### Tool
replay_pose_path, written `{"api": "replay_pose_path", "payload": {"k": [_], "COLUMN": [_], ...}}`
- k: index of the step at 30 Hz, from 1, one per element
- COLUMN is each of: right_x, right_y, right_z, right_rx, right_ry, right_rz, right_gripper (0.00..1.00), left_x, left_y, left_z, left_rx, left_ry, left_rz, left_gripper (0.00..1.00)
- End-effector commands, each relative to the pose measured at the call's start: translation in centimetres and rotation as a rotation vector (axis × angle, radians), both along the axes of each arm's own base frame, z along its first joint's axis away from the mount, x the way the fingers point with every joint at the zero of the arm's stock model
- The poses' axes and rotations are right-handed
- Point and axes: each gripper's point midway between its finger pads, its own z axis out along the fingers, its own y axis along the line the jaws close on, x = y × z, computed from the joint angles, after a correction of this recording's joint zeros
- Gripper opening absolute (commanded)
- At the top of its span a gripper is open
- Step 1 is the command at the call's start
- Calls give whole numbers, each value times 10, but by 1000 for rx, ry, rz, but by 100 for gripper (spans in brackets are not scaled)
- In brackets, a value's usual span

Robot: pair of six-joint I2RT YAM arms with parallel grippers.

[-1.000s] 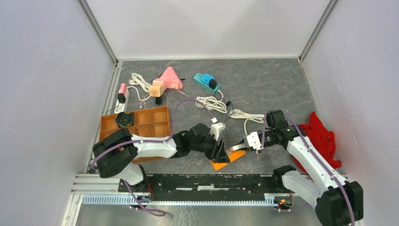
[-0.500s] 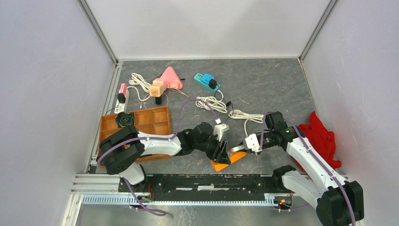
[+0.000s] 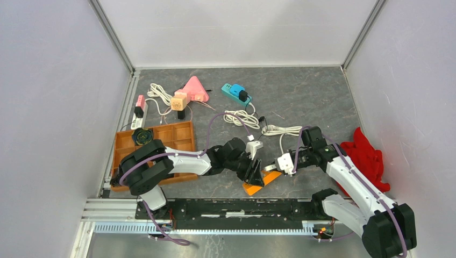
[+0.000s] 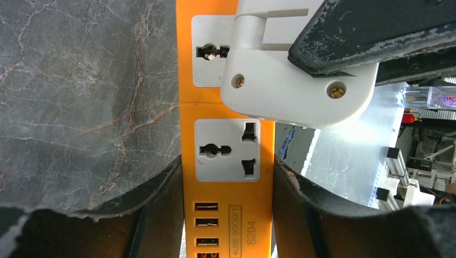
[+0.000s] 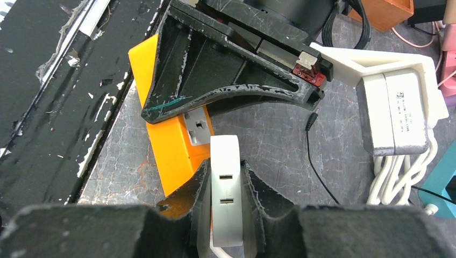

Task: Pull the plug off the socket
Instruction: Remove the plug from the socket.

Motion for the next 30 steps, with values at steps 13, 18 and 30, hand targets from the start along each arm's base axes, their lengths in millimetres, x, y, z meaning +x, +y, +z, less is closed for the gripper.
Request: {"api": "replay_pose_path", "payload": {"k": [13,18,30], "right_x": [52,58,59], "right_y": [27,23,16], "right_z": [51,46,50], "right_rx": [67,27,10], "right_ry": [-589,-562,-416], "right_rz": [224,168,58], "right_gripper": [0,0,0], "left_x": [-34,-31,-14], "left_y": [-8,-6,6], "left_z": [21,23,30], "left_rx": [-104,-104,-67], "left_ry": [65,55,-36], "left_rz": [-180,-168,-83], "left_gripper": [2,2,2]}}
